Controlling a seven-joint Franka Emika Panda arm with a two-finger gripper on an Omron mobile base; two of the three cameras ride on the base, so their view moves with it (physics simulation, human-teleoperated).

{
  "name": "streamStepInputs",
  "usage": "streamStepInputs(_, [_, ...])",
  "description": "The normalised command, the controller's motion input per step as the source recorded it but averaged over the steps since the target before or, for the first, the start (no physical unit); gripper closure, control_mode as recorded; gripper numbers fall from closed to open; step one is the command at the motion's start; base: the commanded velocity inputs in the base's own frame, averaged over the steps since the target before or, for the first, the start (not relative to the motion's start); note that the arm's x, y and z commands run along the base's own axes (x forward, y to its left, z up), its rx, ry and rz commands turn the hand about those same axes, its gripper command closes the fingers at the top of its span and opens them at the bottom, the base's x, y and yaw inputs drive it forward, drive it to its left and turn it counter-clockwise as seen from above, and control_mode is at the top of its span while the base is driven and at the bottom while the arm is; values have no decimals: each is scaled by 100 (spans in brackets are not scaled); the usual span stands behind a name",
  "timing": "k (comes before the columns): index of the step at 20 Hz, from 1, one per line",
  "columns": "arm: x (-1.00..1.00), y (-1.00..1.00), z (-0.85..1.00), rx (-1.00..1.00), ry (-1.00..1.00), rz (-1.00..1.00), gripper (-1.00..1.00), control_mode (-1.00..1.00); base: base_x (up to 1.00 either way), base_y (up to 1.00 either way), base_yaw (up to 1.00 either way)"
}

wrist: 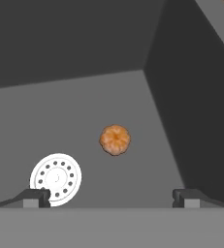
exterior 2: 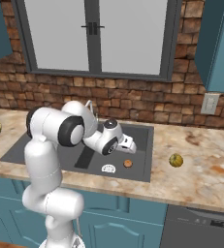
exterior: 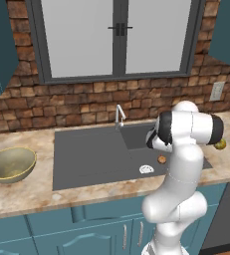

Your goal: Remove the tangerine and squash from the sink. Then move the bowl and cup from the counter to the sink for washing.

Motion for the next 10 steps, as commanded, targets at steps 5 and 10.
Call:
streamStepInputs(5, [10, -8, -18, 0, 4, 0, -100, -100, 0, 0, 0])
streamStepInputs(10, [13, -7, -19, 0, 4, 0, -100, -100, 0, 0, 0])
